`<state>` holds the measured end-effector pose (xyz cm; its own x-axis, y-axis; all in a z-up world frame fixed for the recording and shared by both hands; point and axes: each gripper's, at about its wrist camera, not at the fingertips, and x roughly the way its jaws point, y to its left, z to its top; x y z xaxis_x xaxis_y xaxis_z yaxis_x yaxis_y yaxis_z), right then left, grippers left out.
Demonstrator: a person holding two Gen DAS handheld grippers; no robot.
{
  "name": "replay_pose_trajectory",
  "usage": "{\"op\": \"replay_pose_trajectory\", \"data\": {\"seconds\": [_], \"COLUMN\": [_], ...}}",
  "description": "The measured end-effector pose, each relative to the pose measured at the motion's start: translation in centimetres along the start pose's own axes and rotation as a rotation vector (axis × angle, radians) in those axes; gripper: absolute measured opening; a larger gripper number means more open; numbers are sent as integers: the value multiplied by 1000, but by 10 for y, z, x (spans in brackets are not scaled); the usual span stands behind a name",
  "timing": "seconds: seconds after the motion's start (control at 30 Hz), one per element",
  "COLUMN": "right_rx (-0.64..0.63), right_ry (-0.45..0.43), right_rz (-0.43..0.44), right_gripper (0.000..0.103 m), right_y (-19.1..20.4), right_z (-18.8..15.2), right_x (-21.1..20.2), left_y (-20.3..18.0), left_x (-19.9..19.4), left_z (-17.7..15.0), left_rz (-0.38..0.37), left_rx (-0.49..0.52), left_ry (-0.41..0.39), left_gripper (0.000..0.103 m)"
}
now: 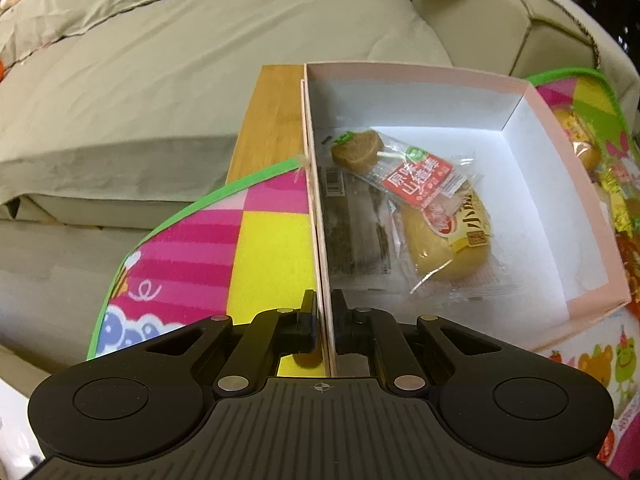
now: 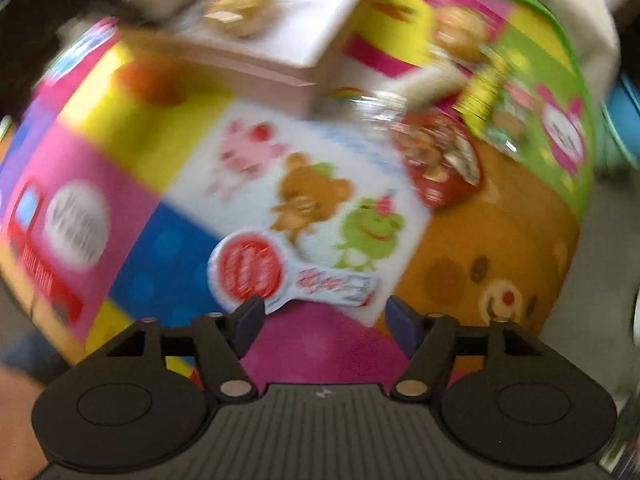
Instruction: Organize objects
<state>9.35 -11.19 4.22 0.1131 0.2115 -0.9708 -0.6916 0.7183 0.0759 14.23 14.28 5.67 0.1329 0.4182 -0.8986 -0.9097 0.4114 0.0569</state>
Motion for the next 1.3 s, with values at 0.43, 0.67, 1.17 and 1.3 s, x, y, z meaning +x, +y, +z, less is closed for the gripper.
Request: {"op": "replay_pose_trajectory", "data": {"seconds": [0.43,0.67,1.17,1.3], "right_rx": [-484,-134,541,674], "right_ry": [-52,-4,-421,-567], "right_rz": [-14,79,292,347], "right_gripper": [78,61,61,62], "right_y": [57,36,-43,-60], "right_z": [5,30,71,101], "right_x": [46,26,-175,-189], "left_y": [3,3,10,11], "left_x": [-6,-6,-6,-6], "left_z": [-1,3,6,6], "left_rz": [25,3,-22,-23], "left_rx": [-21,-6,8,2], "left_ry": [94,97,95,102], "left_gripper": [9,8,9,9]}}
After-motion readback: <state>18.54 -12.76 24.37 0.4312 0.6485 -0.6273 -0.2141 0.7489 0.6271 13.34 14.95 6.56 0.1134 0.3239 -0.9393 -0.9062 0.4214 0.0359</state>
